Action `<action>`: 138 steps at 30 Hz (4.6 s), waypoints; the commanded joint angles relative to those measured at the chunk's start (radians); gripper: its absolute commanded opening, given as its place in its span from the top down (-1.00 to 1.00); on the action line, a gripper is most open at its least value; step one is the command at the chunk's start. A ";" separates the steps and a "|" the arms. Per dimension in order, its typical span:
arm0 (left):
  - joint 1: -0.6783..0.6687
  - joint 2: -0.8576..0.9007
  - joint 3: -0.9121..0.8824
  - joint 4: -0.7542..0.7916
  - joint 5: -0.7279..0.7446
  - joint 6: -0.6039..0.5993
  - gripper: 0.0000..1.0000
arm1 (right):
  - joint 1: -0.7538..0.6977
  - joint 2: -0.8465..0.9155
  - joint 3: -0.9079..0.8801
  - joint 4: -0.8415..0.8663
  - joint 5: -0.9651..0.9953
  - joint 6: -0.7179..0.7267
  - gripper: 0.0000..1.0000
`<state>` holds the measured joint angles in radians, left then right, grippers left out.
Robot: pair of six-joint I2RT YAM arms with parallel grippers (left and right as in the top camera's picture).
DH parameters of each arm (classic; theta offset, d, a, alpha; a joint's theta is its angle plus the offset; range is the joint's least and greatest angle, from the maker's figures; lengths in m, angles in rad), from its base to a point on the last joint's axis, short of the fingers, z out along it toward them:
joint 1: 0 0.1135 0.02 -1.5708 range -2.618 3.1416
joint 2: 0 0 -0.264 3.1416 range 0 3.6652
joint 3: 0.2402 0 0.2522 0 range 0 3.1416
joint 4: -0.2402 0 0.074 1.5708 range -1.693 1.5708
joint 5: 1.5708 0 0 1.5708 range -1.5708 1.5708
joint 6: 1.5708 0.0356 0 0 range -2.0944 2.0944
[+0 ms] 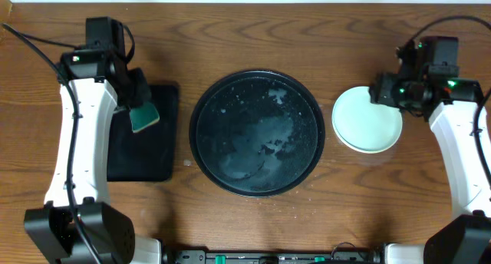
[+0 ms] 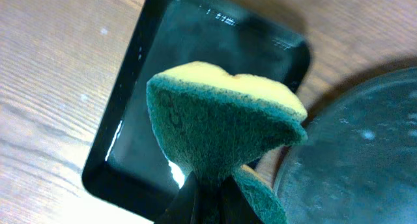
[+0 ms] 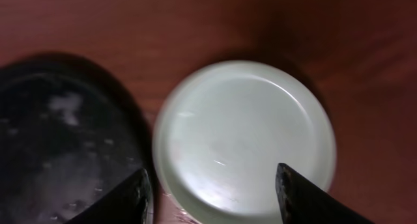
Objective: Clean dirty plates on tray and stack at the side
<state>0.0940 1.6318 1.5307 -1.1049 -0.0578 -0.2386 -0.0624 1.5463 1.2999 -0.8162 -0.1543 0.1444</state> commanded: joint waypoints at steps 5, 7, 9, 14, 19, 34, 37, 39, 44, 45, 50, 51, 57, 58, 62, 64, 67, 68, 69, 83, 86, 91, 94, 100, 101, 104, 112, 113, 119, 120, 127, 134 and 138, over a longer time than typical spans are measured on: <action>0.036 0.085 -0.211 0.166 -0.033 0.006 0.85 | 0.068 -0.014 0.030 -0.026 -0.015 -0.004 -0.36; 0.043 0.120 -0.222 0.198 -0.033 0.006 0.85 | 0.070 -0.014 0.030 -0.041 -0.015 -0.005 -0.37; 0.043 0.159 -0.222 0.226 -0.033 0.006 0.71 | 0.070 -0.014 0.029 -0.048 -0.015 -0.005 -0.38; 0.043 0.183 -0.221 0.235 -0.032 0.006 0.11 | 0.070 -0.014 0.029 -0.077 -0.016 -0.005 -0.48; 0.043 0.105 -0.109 0.111 0.087 0.006 0.05 | 0.072 -0.016 0.036 -0.106 -0.029 -0.040 -0.56; 0.042 -0.193 -0.059 0.096 0.211 0.006 -0.51 | 0.060 -0.157 0.539 -0.520 -0.046 -0.097 -0.98; 0.042 -0.193 -0.059 0.096 0.211 0.006 -0.51 | 0.060 -0.237 0.539 -0.538 -0.046 -0.093 -0.99; 0.042 -0.193 -0.059 0.096 0.211 0.006 -0.52 | 0.060 -0.296 0.539 -0.565 -0.046 -0.093 -0.99; 0.042 -0.193 -0.059 0.096 0.211 0.006 -0.52 | 0.060 -0.369 0.539 -0.585 -0.045 -0.093 -0.99; 0.042 -0.193 -0.059 0.096 0.211 0.006 -0.53 | 0.060 -0.382 0.539 -0.594 -0.045 -0.093 -0.99; 0.042 -0.193 -0.059 0.096 0.211 0.006 -0.53 | 0.060 -0.405 0.533 -0.621 0.019 -0.095 -0.99; 0.042 -0.193 -0.059 0.096 0.211 0.006 -0.53 | 0.060 -0.404 0.505 -0.572 0.050 -0.105 -0.98; 0.042 -0.193 -0.059 0.096 0.211 0.006 -0.54 | 0.050 -0.578 0.140 -0.187 0.043 -0.176 -0.99; 0.042 -0.193 -0.059 0.096 0.211 0.006 -0.54 | 0.049 -0.644 0.013 -0.080 0.036 -0.176 -0.98; 0.042 -0.193 -0.059 0.096 0.211 0.006 -0.54 | 0.041 -0.814 -0.303 0.159 0.019 -0.176 -0.99; 0.042 -0.193 -0.059 0.096 0.211 0.006 -0.53 | 0.033 -0.911 -0.479 0.283 0.014 -0.176 -0.99; 0.042 -0.193 -0.059 0.096 0.211 0.006 -0.54 | 0.027 -1.053 -0.740 0.482 0.013 -0.175 -0.98; 0.042 -0.193 -0.059 0.096 0.211 0.006 -0.54 | 0.027 -1.086 -0.803 0.529 0.003 -0.175 -0.99; 0.042 -0.193 -0.059 0.096 0.211 0.006 -0.54 | 0.027 -1.152 -0.911 0.609 -0.017 -0.175 -0.99; 0.042 -0.193 -0.059 0.096 0.211 0.006 -0.54 | 0.027 -1.542 -1.294 0.758 -0.029 -0.161 -0.99; 0.042 -0.193 -0.059 0.096 0.211 0.006 -0.54 | 0.027 -1.541 -1.294 0.756 -0.035 -0.159 -0.98; 0.042 -0.193 -0.059 0.096 0.211 0.006 -0.54 | 0.027 -1.526 -1.294 0.758 -0.045 -0.146 -0.99; 0.042 -0.193 -0.059 0.096 0.211 0.006 -0.54 | 0.027 -1.526 -1.294 0.758 -0.045 -0.146 -0.99; 0.042 -0.193 -0.059 0.096 0.211 0.006 -0.54 | 0.027 -1.526 -1.294 0.758 -0.045 -0.146 -0.99; 0.042 -0.193 -0.059 0.096 0.211 0.006 -0.54 | 0.027 -1.526 -1.294 0.758 -0.045 -0.146 -0.99; 0.042 -0.193 -0.059 0.096 0.211 0.006 -0.54 | 0.027 -1.526 -1.294 0.758 -0.045 -0.146 -0.99; 0.039 -0.236 -0.064 0.111 0.102 0.021 -0.54 | 0.027 -1.526 -1.294 0.758 -0.045 -0.146 -0.99; 0.032 -0.252 -0.073 0.127 0.102 0.029 -0.54 | 0.027 -1.526 -1.294 0.758 -0.045 -0.146 -0.99; -0.057 -0.530 -0.349 0.468 0.102 0.253 -0.54 | 0.027 -1.526 -1.294 0.758 -0.045 -0.146 -0.99; -0.059 -0.593 -0.422 0.538 0.103 0.265 -0.54 | 0.027 -1.526 -1.294 0.758 -0.045 -0.146 -0.99; -0.059 -1.025 -0.953 0.936 0.103 0.304 -0.54 | 0.027 -1.526 -1.294 0.758 -0.045 -0.146 -0.99; -0.079 -1.386 -1.278 1.074 0.136 0.470 -0.54 | 0.027 -1.526 -1.294 0.758 -0.045 -0.146 -0.99; -0.079 -1.498 -1.376 1.088 0.136 0.582 -0.54 | 0.027 -1.526 -1.294 0.758 -0.045 -0.146 -0.99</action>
<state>0.0185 0.2016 0.2138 -0.0250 0.0700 0.2199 -0.0315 0.0219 0.0078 -0.0551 -0.1909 -0.0113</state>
